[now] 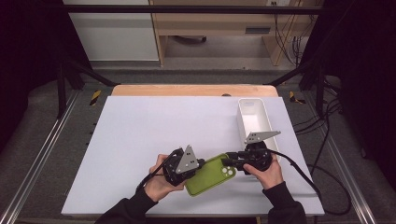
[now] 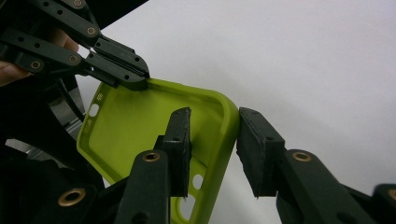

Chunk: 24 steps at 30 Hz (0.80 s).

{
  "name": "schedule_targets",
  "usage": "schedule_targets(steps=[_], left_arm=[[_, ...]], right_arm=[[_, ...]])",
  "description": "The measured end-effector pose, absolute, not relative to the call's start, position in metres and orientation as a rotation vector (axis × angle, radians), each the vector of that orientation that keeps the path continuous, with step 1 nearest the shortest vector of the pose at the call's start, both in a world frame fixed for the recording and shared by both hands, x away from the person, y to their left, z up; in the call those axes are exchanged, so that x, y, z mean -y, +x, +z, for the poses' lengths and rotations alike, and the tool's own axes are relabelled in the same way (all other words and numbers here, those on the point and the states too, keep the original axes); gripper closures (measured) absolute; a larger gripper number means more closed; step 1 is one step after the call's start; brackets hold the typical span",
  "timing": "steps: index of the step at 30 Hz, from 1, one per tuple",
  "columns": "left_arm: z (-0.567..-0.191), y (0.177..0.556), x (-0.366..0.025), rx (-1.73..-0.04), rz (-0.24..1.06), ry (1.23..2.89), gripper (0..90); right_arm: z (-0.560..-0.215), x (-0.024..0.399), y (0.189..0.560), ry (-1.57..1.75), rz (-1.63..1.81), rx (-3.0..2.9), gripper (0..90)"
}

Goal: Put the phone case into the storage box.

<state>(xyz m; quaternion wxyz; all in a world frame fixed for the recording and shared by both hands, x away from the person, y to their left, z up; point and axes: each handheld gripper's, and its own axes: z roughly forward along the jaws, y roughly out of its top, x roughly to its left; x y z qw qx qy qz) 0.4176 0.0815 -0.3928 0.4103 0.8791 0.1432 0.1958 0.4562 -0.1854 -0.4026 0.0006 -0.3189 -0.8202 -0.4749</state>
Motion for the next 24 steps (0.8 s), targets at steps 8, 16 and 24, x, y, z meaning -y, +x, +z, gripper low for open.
schedule_targets(steps=[8,16,24], left_arm=[[-0.3922,0.4164,-0.0813,-0.341,0.512,2.22,88.1],[-0.39,0.4133,-0.0811,-0.319,0.538,2.213,88.1],[-0.3894,0.4124,-0.0809,-0.31,0.555,2.209,88.2]], right_arm=[[-0.4018,0.1863,0.4556,-1.009,-1.477,2.581,70.6],[-0.4005,0.1894,0.4554,-1.011,-1.497,2.556,72.5],[-0.4015,0.1895,0.4564,-1.0,-1.49,2.544,65.7]])
